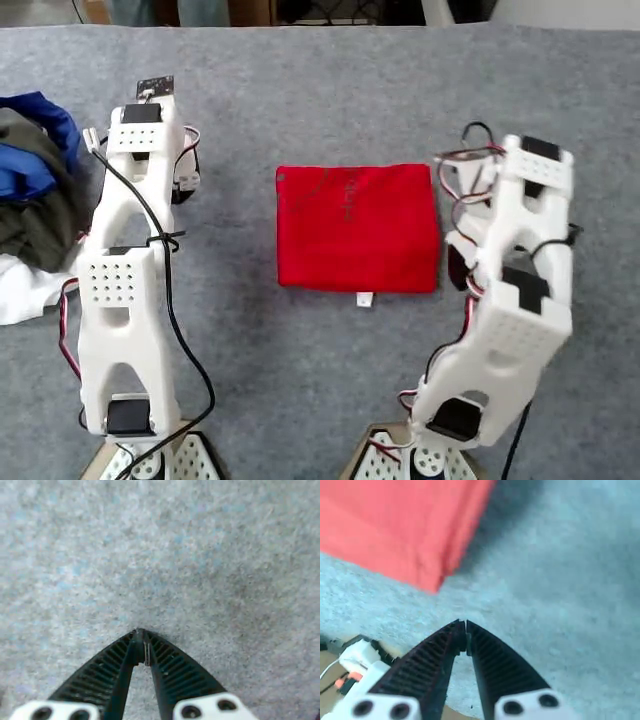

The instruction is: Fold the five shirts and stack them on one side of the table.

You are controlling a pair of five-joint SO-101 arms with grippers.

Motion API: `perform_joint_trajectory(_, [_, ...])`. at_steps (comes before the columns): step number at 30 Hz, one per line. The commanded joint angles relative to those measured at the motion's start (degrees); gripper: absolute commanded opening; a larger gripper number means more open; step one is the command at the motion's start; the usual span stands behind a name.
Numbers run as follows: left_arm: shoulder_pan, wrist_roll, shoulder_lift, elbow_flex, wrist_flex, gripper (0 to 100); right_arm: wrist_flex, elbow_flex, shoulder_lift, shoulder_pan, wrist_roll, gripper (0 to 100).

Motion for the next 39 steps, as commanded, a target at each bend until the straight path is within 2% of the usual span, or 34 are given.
perform_joint_trajectory(1, [0.75,0.09,-4.04,-0.84,-0.79,3,-2.37,0.92,-7.87,2.99,0.35,1.5])
perform_joint_trajectory(3, [2.33,0.00,-4.66,-1.10,-0.44,3,-2.55,1.10,-10.77,2.73,0.09,1.5])
perform_joint_trajectory(6, [6.90,-0.18,-7.21,-5.76,4.48,3,-1.67,2.07,-14.46,-0.26,-0.35,1.5])
perform_joint_trajectory(11, [19.56,-0.35,-12.84,-15.08,9.14,3,-4.66,3.21,-19.38,-5.63,-3.52,1.5])
perform_joint_trajectory(13, [24.04,-0.35,-13.54,-17.27,8.70,3,-7.74,3.91,-19.56,-5.71,-4.57,1.5])
perform_joint_trajectory(16, [27.47,-0.35,-9.32,-15.52,3.16,3,-9.41,5.85,-19.56,-4.48,-5.27,1.5])
perform_joint_trajectory(21, [27.65,0.18,1.05,-13.41,-2.11,3,-15.82,12.88,-19.91,-5.19,-5.36,1.5])
perform_joint_trajectory(29, [25.98,2.64,9.05,-16.48,-2.73,3,-29.45,20.35,-19.47,-10.46,-9.32,1.5])
perform_joint_trajectory(33, [25.98,2.55,10.02,-19.03,-2.29,3,-36.04,23.16,-18.86,-6.33,-8.97,1.5])
perform_joint_trajectory(37, [26.07,2.55,8.97,-21.49,-2.20,3,-36.13,22.99,-19.12,-3.43,-8.88,1.5])
perform_joint_trajectory(39, [26.07,2.55,7.38,-25.63,0.79,3,-34.29,21.58,-19.12,-3.16,-8.88,1.5])
